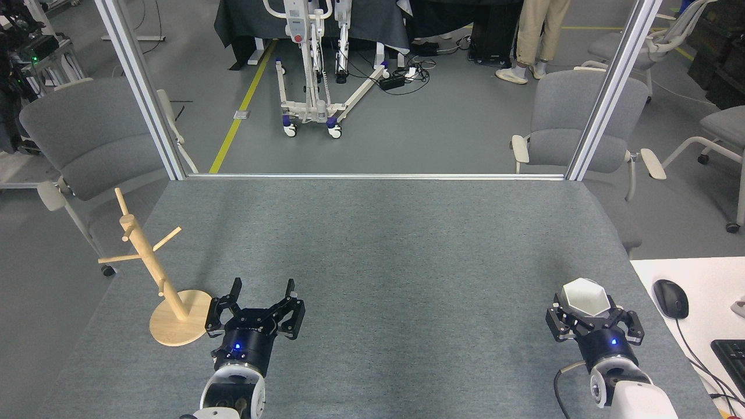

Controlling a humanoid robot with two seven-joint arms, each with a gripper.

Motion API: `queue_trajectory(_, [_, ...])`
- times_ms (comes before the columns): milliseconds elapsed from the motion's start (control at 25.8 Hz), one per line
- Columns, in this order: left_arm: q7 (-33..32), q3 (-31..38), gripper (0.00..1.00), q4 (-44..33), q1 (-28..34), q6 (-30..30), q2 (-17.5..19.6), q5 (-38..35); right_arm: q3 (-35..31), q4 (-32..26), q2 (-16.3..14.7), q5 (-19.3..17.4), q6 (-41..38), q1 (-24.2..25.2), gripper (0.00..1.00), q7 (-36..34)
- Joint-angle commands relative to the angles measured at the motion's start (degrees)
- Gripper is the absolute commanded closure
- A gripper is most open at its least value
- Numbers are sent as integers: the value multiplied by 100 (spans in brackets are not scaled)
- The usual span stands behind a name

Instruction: Hang cup on storage rack

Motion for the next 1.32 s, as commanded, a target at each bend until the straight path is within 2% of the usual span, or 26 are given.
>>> queue_trajectory(0, [2,-8,1,-3,7,2,-10,-5,74,144,-3,4,6,-112,0,22])
queue_trajectory(271, [2,-8,1,5,-2,2,-10,-4,101,276,-12,4,6,-252,0,22])
queue_trajectory(1277, [-7,-26,1,23,-134,-6,8,-5,92,276,-12,13,-29,-235,4,-181])
